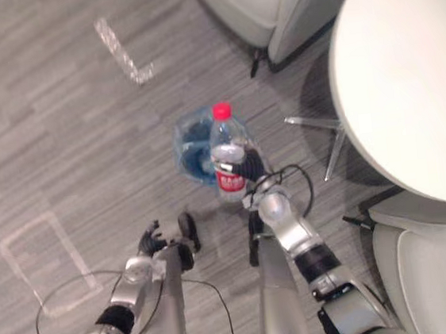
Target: Gather rubbish on tea table into small bin, then transfer packed bag to large trash can.
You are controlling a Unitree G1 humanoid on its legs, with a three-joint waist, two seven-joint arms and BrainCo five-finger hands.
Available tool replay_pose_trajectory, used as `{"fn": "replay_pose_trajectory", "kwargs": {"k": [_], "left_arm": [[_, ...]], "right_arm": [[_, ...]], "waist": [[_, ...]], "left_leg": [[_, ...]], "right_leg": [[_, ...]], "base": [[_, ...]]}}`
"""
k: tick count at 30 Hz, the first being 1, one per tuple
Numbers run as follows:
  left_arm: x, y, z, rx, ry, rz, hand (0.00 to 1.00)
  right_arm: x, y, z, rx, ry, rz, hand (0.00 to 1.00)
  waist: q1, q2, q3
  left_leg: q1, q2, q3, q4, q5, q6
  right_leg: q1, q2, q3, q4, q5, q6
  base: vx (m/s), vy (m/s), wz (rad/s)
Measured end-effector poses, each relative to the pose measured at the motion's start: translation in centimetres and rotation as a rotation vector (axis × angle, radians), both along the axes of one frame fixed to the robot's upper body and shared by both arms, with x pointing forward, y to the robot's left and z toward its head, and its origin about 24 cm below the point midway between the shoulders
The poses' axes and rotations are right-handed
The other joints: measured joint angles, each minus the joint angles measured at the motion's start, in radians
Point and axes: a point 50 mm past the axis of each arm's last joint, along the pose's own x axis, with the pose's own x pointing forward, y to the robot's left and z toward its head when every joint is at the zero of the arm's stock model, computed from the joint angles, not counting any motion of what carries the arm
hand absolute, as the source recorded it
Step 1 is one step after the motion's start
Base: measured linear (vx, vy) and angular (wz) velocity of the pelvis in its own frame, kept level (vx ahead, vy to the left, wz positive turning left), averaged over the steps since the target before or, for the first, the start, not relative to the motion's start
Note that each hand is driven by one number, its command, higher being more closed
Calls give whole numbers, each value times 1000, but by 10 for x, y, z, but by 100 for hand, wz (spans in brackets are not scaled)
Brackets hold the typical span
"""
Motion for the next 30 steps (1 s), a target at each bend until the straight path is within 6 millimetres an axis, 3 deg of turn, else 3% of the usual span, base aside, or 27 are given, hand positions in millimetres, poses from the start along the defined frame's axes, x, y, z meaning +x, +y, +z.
{"fn": "replay_pose_trajectory", "kwargs": {"k": [2, 6, 9, 13, 14, 22, 30], "left_arm": [[10, 2, 16, -25, -64, 31, 0], [15, 3, 26, -48, -109, 52, 0], [16, 2, 28, -65, -121, 64, 0], [16, 2, 29, -79, -125, 68, 0], [16, 3, 29, -80, -127, 70, 0], [25, -5, 41, -76, -176, 44, 0], [25, -10, 41, -69, -176, 36, 0]], "right_arm": [[13, 0, 25, -7, -58, -36, 100], [25, -4, 47, 5, -96, -91, 100], [31, -9, 57, 11, -108, -128, 100], [37, -20, 57, 37, -84, -186, 100], [38, -22, 57, 42, -85, -197, 0], [45, -38, 60, 106, -64, -288, 0], [43, -35, 50, 77, -59, -294, 0]], "waist": [[5, -2, 16], [12, -3, 20], [15, -2, 20], [29, -2, 20], [31, -2, 20], [33, -2, 20], [32, -3, 19]], "left_leg": [[-59, -10, -21, -1, 16, 0], [-126, -17, -41, 1, 26, -3], [-164, -30, -49, 0, 32, -3], [-180, -31, -58, -2, 34, -5], [-183, -32, -59, -5, 34, -6], [-208, -32, -70, -11, 45, -10], [-203, -29, -66, -9, 47, -11]], "right_leg": [[-52, -10, -20, 17, -2, -5], [-111, -17, -34, 35, -8, -9], [-149, -32, -43, 55, -19, -14], [-159, -34, -54, 56, -24, -17], [-162, -34, -55, 56, -25, -17], [-182, -36, -71, 60, -29, -21], [-181, -33, -64, 65, -29, -22]], "base": [[3, -7, 28], [18, -9, 19], [22, -3, 17], [19, -9, 8], [10, -9, 4], [6, -6, 5], [0, 0, 0]]}}
